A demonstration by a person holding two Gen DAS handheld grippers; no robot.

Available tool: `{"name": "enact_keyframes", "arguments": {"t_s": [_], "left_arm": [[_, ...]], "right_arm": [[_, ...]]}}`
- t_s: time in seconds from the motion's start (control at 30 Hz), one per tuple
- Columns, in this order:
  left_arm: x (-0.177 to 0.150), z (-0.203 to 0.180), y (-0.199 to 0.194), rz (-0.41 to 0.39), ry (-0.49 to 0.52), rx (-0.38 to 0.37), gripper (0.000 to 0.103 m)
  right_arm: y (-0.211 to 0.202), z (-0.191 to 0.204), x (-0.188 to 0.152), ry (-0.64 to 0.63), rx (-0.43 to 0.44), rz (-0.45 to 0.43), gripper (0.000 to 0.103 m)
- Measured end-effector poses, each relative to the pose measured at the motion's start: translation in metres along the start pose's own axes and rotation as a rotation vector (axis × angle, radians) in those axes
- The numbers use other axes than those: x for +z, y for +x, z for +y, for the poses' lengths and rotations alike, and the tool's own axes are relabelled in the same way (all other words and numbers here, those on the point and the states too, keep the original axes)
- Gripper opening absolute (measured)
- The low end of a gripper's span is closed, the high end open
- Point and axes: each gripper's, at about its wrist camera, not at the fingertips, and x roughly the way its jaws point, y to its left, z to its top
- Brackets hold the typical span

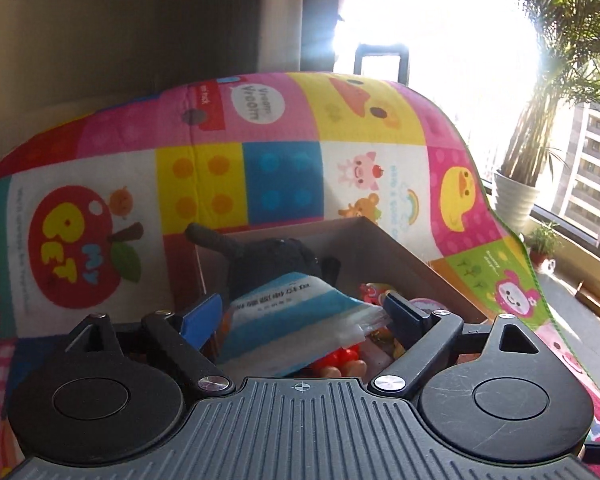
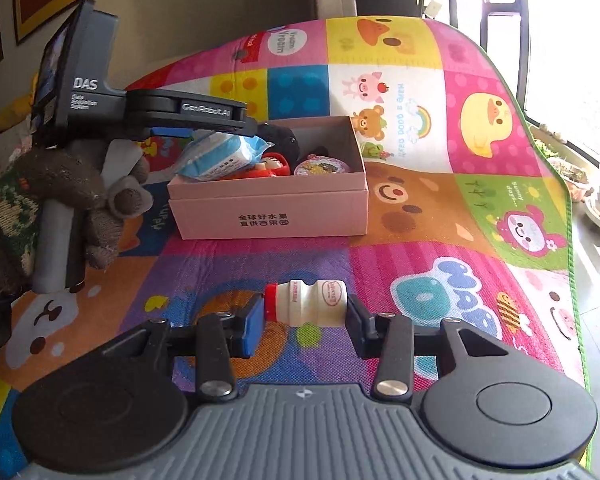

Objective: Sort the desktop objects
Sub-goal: 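Drop the blue packet into the pink box with left while right lifts the bottle, then lower the white bottle into the pink box and open the right gripper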

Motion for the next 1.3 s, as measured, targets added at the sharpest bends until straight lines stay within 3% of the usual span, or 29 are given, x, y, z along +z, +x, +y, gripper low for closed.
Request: {"name": "enact_keyframes", "arguments": {"t_s": [0.13, 0.33, 0.5, 0.77, 0.83, 0.97, 1.03, 1.2, 1.3], "left_arm": [[-0.021, 0.011, -0.034, 0.001, -0.011, -0.015, 0.097], [-0.072, 0.021, -0.075, 0.11, -0.011, -0.038, 0.101], [-0.087, 0.036, -0.081, 0.124, -0.093, -0.046, 0.102], [-0.091, 0.043, -0.063, 0.125, -0.149, -0.022, 0.102], [-0.093, 0.047, -0.06, 0.132, -0.162, -0.021, 0.102], [-0.097, 0.05, -0.055, 0.141, -0.181, -0.027, 0.103], [-0.098, 0.051, -0.055, 0.144, -0.182, -0.035, 0.103], [-0.099, 0.055, -0.058, 0.124, -0.196, -0.043, 0.103], [-0.101, 0.059, -0.06, 0.106, -0.215, -0.05, 0.103]], "right_arm": [[0.007, -0.001, 0.001, -0.001, -0.009, 0.015, 0.042], [0.017, 0.011, 0.021, -0.068, 0.012, 0.029, 0.043], [0.035, 0.024, 0.076, -0.169, -0.014, -0.051, 0.042], [0.119, 0.033, 0.151, -0.149, -0.134, -0.018, 0.047], [0.126, 0.032, 0.159, -0.077, -0.106, 0.011, 0.047], [0.115, 0.051, 0.167, -0.031, 0.007, 0.001, 0.071], [0.118, 0.063, 0.17, -0.05, 0.033, 0.017, 0.072], [0.156, 0.078, 0.168, -0.032, 0.053, 0.151, 0.072], [0.159, 0.076, 0.163, -0.044, 0.091, 0.149, 0.066]]}}
